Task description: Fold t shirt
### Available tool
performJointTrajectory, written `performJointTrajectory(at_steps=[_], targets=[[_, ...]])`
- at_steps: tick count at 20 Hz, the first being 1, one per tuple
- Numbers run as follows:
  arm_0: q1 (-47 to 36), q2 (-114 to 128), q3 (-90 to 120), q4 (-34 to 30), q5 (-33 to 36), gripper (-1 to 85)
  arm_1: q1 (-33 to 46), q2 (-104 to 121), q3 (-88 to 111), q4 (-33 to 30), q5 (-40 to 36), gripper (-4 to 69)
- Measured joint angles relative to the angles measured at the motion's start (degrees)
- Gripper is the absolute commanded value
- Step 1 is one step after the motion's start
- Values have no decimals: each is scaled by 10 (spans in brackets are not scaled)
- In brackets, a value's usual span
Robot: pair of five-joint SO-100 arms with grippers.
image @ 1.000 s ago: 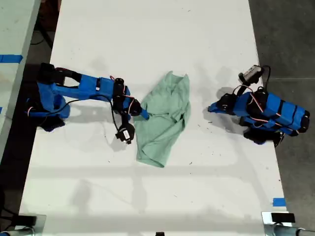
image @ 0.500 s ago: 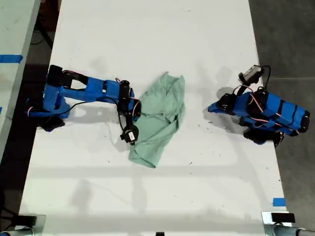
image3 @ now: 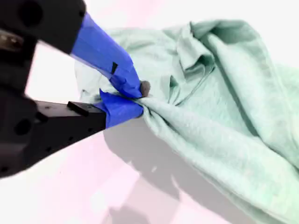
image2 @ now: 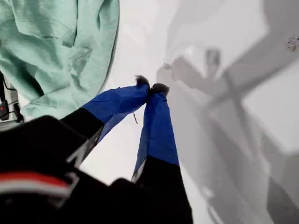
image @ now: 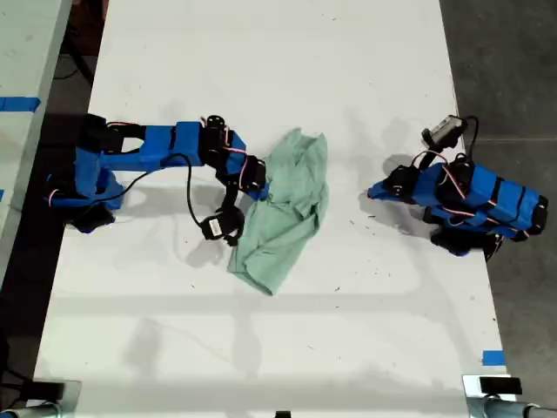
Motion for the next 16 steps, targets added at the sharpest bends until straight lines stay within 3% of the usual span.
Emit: performJointTrajectory(at_steps=[5, 6, 7, 9, 11, 13, 16], targets=[[8, -3, -4, -112, 47, 40, 0, 0, 0, 0, 0, 18], [10, -18, -4, -142, 53, 115, 0, 0, 0, 0, 0, 18], [11, -36, -4, -174, 55, 259, 0, 0, 0, 0, 0, 18], [11, -86, -5, -250, 57, 322, 0, 0, 0, 0, 0, 18], [12, -131, -7, -313, 53, 314, 0, 0, 0, 0, 0, 18], [12, -142, -7, -337, 40, 285, 0, 0, 0, 0, 0, 18], [12, -139, -7, -352, 36, 153, 0, 0, 0, 0, 0, 18]])
